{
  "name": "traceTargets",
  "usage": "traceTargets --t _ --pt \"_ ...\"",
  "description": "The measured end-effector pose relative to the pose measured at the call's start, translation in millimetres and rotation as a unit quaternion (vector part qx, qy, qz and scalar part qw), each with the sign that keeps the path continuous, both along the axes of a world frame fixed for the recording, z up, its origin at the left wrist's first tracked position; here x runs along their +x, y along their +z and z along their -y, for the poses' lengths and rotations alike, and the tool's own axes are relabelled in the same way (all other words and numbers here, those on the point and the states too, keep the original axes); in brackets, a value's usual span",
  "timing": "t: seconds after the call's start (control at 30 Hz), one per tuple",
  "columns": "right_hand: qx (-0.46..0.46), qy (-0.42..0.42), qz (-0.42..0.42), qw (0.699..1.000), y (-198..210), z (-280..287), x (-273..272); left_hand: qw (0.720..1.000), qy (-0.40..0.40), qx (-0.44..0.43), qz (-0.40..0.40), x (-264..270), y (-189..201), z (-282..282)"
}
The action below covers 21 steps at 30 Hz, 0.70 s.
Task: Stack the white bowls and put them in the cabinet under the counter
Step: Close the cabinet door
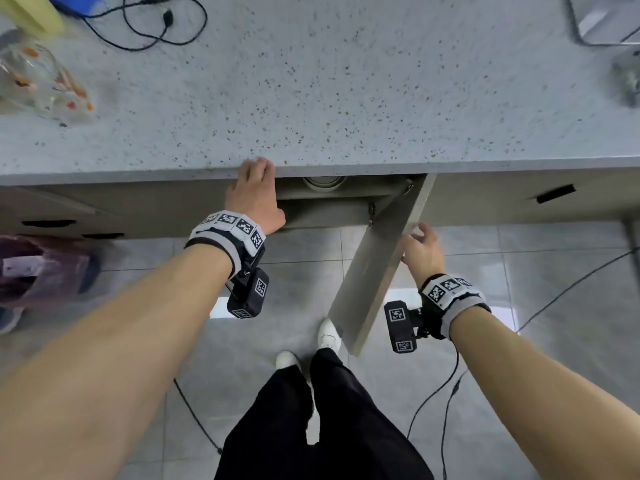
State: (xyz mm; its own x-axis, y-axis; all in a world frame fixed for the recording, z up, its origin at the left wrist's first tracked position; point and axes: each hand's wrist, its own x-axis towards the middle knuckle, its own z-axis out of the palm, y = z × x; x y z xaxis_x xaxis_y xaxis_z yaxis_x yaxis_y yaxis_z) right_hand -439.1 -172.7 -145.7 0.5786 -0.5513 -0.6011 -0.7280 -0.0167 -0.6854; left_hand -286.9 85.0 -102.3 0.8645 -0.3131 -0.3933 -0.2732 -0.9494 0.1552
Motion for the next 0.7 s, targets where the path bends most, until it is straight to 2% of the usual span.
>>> traceTargets --t 0.1,0.23,0.3,0.4,0.43,0.5,0.6,0.67,0.7 --pt "0.063 -0.003 0.006 0.998 -3.0 -4.0 20.6 1.0 0.0 0.002 -0.015 0.2 3.3 -1.3" --pt "0.007 0.142 -0.059 0.988 -11.6 -14.8 50.4 1.0 0.0 0.001 -0.024 3.1 5.5 -5.5" --pt "-0.032 0.161 -0.061 0.984 -6.7 -24.4 70.1 1.0 0.0 -0.002 -0.026 4.5 7.5 -6.0" --pt "0.077 0.006 -0.03 0.997 -3.4 -38.3 100.4 1.0 -0.006 0.0 -0.029 6.9 11.1 -6.0" --pt "0.059 0.016 -0.047 0.997 -4.5 -43.5 108.8 1.0 -0.009 0.002 -0.026 7.1 11.6 -6.3" --pt "-0.023 0.1 -0.091 0.99 -11.8 -46.3 115.5 1.0 -0.018 0.004 -0.018 8.9 10.7 -7.6" --pt "-0.095 0.18 -0.11 0.973 -0.6 -52.1 120.7 0.999 -0.032 0.0 -0.019 15.1 9.3 -11.5" --pt "-0.134 0.192 -0.12 0.965 4.7 -52.3 127.6 0.999 -0.045 -0.007 -0.01 18.3 9.2 -15.1" --pt "-0.126 0.176 -0.126 0.968 3.1 -52.3 133.4 0.998 -0.055 -0.006 -0.005 20.8 9.5 -16.8"
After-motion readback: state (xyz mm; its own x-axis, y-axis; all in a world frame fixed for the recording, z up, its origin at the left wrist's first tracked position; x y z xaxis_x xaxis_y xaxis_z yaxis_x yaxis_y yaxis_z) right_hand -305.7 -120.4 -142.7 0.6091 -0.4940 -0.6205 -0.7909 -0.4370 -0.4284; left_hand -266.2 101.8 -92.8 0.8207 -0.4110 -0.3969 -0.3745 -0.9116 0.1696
